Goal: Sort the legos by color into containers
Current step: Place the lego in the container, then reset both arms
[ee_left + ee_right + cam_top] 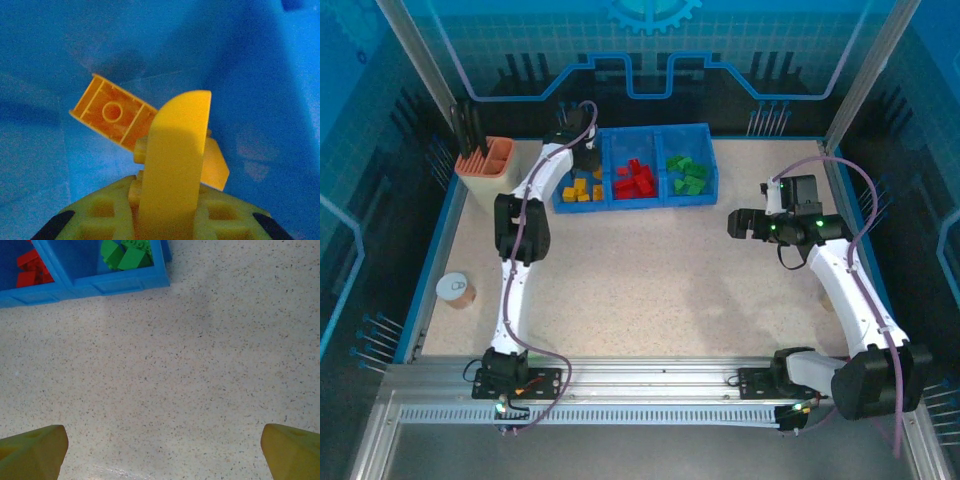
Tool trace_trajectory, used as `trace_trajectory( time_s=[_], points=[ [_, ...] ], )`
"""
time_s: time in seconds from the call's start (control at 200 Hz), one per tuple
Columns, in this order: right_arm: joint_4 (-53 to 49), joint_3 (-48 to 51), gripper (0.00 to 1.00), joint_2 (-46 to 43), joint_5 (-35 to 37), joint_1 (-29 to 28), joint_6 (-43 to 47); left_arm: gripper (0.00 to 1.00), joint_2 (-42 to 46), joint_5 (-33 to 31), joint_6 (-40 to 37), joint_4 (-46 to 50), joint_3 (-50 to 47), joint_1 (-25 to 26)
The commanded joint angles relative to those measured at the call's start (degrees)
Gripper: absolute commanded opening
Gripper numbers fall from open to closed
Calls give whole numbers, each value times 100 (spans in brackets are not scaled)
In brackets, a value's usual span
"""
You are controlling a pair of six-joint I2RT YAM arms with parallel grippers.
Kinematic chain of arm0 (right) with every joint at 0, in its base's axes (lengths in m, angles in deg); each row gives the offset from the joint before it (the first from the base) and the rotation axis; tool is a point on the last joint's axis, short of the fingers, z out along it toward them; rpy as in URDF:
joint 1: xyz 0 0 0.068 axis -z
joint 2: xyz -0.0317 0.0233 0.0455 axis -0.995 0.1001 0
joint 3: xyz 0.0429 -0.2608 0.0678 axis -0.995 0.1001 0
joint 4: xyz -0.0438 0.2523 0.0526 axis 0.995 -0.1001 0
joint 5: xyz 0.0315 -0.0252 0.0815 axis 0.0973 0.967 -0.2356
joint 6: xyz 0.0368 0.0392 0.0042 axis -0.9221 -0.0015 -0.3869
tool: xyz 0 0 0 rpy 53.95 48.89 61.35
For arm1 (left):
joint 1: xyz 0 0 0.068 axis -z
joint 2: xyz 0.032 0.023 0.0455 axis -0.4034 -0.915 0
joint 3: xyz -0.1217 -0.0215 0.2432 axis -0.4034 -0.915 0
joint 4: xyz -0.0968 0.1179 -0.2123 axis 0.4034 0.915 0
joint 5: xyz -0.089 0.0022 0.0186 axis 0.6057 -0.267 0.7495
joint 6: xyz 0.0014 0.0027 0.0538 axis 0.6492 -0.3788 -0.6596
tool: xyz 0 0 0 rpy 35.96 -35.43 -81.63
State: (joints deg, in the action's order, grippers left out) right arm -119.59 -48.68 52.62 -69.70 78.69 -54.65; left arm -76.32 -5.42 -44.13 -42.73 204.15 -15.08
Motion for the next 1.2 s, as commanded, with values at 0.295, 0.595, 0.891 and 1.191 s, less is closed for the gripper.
trace_trajectory(
  time_s=[0.295,0.595,0.891,1.191],
  points=[
    [-97,-104,100,-27,103,-25,-94,27,-166,10,136,308,433,-98],
    [36,-38,100,64,15,-38,-66,45,578,-52,125,213,-16,-98],
    [193,-94,100,207,-75,-72,-31,47,2504,304,235,-582,-2079,-98],
    [594,-56,100,174,-139,-182,417,94,5926,586,-351,-4004,-6798,-415]
  ],
)
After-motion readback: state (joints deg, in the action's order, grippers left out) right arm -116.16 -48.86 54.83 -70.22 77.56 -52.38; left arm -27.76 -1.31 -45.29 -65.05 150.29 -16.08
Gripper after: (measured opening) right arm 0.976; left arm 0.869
